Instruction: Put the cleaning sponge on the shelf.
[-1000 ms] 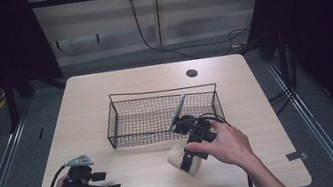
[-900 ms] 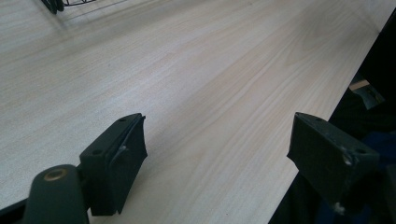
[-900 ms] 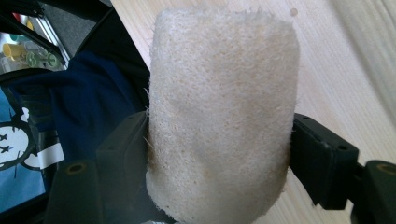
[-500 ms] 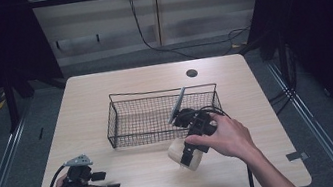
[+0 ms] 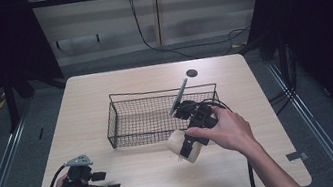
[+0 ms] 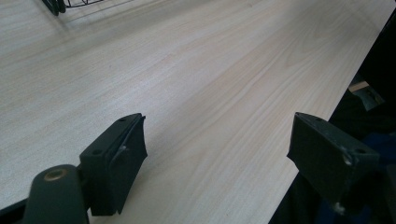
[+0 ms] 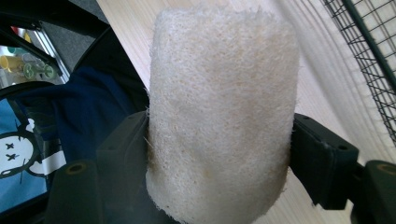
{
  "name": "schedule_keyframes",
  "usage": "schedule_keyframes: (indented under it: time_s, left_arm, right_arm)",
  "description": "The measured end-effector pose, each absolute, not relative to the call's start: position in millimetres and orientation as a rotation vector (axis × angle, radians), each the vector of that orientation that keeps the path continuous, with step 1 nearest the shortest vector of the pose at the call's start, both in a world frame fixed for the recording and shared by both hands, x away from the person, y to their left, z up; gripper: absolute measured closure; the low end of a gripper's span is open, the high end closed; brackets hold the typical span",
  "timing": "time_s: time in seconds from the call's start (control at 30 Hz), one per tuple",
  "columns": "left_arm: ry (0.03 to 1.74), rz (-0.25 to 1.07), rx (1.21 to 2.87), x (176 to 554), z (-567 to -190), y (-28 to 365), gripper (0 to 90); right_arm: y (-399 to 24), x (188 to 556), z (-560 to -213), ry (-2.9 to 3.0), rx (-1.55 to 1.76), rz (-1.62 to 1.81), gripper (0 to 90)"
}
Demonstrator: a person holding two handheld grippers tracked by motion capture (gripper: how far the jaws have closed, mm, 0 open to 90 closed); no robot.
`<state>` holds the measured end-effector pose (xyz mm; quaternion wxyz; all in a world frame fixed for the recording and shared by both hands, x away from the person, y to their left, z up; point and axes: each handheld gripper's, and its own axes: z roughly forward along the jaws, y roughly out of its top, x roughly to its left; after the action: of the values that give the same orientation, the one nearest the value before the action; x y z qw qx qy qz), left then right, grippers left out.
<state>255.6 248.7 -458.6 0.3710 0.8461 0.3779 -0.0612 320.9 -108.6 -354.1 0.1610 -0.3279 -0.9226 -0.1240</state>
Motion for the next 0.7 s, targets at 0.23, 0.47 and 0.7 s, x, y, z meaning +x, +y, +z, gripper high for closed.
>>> schedule_keyframes:
  time_s: [0.23,0.47,0.7]
  left_arm:
    - [0.969,-0.158,2.169,256,-459,249,18.6]
    - [0.97,-0.158,2.17,256,-459,249,18.6]
    - [0.97,-0.155,2.168,256,-459,249,18.6]
  right_arm:
    - [-112,328,-344,-2.65,-0.969,-0.378,25.5]
    - [-118,336,-339,-2.658,-1.084,-0.387,25.4]
    - [-130,347,-336,-2.608,-1.216,-0.437,25.4]
